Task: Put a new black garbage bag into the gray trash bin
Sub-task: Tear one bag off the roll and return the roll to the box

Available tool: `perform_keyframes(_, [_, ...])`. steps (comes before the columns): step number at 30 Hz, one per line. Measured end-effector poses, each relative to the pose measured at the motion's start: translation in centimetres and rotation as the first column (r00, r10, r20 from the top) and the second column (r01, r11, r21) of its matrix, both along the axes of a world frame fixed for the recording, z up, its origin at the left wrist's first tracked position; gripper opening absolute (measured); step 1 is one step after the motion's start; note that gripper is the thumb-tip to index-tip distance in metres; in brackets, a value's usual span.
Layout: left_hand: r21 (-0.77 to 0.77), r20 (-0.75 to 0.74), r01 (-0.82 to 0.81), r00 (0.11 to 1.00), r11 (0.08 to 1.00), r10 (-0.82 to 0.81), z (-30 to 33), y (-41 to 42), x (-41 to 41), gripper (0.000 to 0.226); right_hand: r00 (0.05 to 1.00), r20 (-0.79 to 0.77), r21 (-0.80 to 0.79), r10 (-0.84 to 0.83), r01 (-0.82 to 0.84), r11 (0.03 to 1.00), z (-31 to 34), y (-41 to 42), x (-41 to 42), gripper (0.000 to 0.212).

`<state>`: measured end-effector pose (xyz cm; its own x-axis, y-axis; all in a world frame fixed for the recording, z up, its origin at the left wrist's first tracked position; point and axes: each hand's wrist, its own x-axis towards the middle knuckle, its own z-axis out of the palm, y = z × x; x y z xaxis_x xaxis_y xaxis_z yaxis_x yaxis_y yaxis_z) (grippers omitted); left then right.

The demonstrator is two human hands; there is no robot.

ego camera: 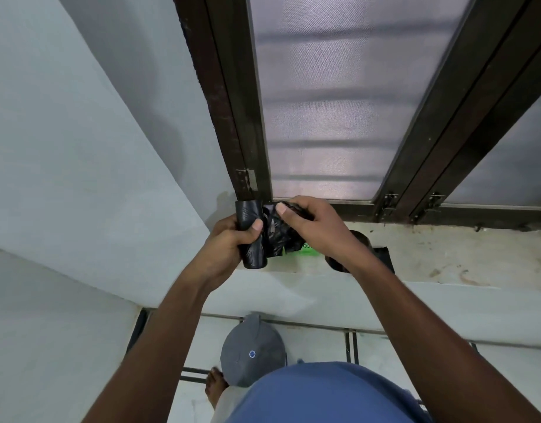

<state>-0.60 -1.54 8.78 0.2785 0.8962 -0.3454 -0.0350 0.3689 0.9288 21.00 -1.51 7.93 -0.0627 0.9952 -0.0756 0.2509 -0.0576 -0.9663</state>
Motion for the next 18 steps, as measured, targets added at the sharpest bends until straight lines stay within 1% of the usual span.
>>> perform_keyframes(2, [0.002, 0.007, -0.007, 1.0, 1.0, 0.007, 0.3, -0.2, 0.5, 0.033, 1.0, 0.014, 0.027, -0.024, 0.023, 0.999, -0.3, 0.0, -0.2, 0.026])
perform_keyframes(4, [-0.008, 0.003, -0.012, 1.0, 1.0, 0.012, 0.4, -0.3, 1.0, 0.033, 0.997, 0.055, 0.099, -0.056, 0.05, 0.994, -0.7, 0.1, -0.4, 0.025])
perform_keyframes(7, [0.002, 0.071, -0.047, 0.996, 0.999, 0.047, 0.3, -0.4, 1.3, 0.039, 0.979, 0.154, 0.206, -0.133, 0.1, 0.974, -1.4, 0.2, -0.3, 0.021])
perform_keyframes(9, [0.03, 0.102, -0.061, 0.993, 0.998, 0.058, 0.3, -0.5, 1.5, 0.045, 0.951, 0.231, 0.256, -0.208, 0.146, 0.955, -1.8, 0.3, 0.2, 0.024])
perform_keyframes(11, [0.096, 0.086, -0.048, 0.995, 0.994, 0.04, 0.5, -0.6, 1.8, 0.046, 0.927, 0.268, 0.291, -0.263, 0.182, 0.939, -2.2, 0.4, 0.5, 0.027])
perform_keyframes(14, [0.158, 0.07, -0.05, 0.997, 0.986, 0.039, 0.7, -0.9, 2.2, 0.043, 0.889, 0.342, 0.367, -0.304, 0.171, 0.914, -2.4, 0.1, 0.3, 0.027])
perform_keyframes(16, [0.161, 0.074, -0.086, 0.994, 0.983, 0.075, 0.6, -1.0, 1.8, 0.041, 0.872, 0.37, 0.401, -0.32, 0.16, 0.902, -2.2, -0.2, 0.0, 0.025])
perform_keyframes(18, [0.167, 0.068, -0.09, 0.995, 0.982, 0.079, 0.5, -0.9, 1.5, 0.04, 0.841, 0.412, 0.439, -0.35, 0.153, 0.885, -2.1, -0.3, -0.2, 0.025])
